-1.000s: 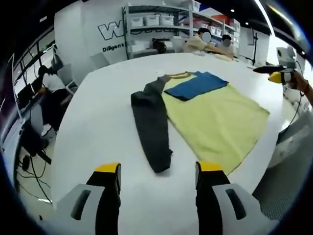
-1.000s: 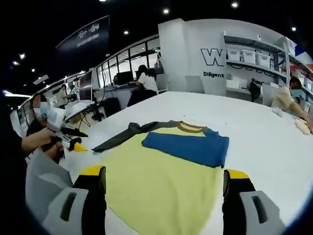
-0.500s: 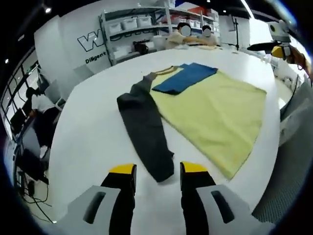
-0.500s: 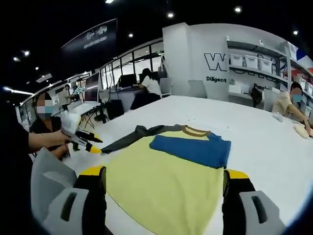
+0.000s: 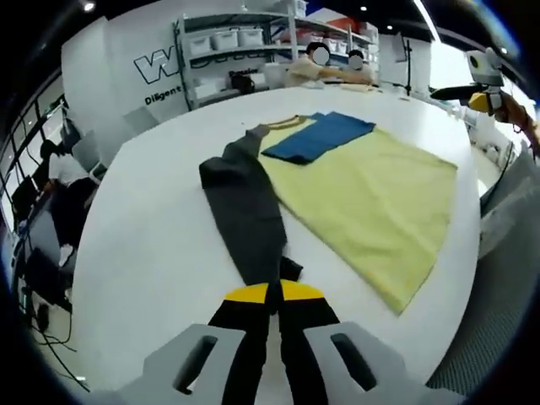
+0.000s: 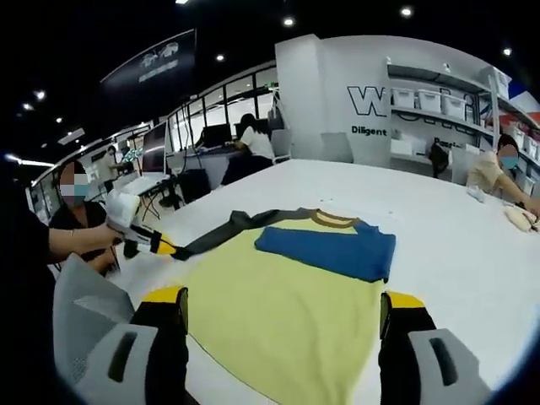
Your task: Fold the garment on the visible template until the final outline fits inside the template.
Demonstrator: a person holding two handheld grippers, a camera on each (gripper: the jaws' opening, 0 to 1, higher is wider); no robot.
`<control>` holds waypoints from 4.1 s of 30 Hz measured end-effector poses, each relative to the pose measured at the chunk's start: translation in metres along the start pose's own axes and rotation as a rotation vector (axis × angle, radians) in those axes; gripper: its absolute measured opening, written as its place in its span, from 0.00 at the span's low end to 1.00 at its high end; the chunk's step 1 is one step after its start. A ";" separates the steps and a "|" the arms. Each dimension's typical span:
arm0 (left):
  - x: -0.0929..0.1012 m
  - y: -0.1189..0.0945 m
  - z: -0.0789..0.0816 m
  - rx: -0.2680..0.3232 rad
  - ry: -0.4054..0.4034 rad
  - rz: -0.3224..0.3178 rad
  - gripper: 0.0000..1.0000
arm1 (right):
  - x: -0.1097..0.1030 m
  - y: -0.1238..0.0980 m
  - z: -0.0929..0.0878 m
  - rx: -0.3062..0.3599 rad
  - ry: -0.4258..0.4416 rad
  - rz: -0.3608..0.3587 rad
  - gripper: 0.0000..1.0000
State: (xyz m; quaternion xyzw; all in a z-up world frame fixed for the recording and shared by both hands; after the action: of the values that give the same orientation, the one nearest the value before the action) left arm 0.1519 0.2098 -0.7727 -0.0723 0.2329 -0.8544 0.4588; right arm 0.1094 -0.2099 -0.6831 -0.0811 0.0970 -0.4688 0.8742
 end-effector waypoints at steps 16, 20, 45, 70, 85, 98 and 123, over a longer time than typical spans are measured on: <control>-0.050 -0.018 0.023 0.034 -0.052 0.103 0.00 | -0.007 0.000 -0.008 -0.055 -0.017 0.047 0.98; -0.066 -0.019 0.029 0.031 -0.048 0.124 0.00 | -0.005 -0.001 -0.010 -0.059 -0.017 0.044 0.97; -0.164 -0.001 0.035 -0.053 -0.136 0.295 0.00 | -0.006 -0.002 -0.016 -0.110 -0.024 0.016 0.98; -0.217 0.036 0.040 -0.156 -0.161 0.367 0.00 | 0.001 0.005 -0.022 -0.162 -0.026 -0.010 0.99; -0.260 0.057 0.009 -0.280 -0.200 0.431 0.00 | 0.005 0.008 -0.024 -0.188 -0.031 -0.020 0.98; -0.250 0.039 0.002 -0.172 -0.361 0.458 0.42 | -0.001 0.010 -0.021 -0.175 -0.042 -0.016 0.99; -0.181 0.017 -0.013 -0.123 -0.521 0.434 0.17 | 0.000 0.005 -0.020 -0.159 -0.063 -0.035 0.98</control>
State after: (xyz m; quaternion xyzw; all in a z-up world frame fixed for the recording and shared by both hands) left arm 0.2626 0.3542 -0.7759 -0.2644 0.1690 -0.6739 0.6689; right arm 0.1085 -0.2077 -0.7041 -0.1667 0.1052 -0.4720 0.8593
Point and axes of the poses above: the point that each gripper's makers call its tool centre point, and the gripper's own axes: y roughly forward along the fingers, x roughly to its right, z roughly out of its top, the point moved 10 cm from there along -y, roughly backward along the fingers, and after that the axes turned 14 degrees about x, right-handed, at the moved point
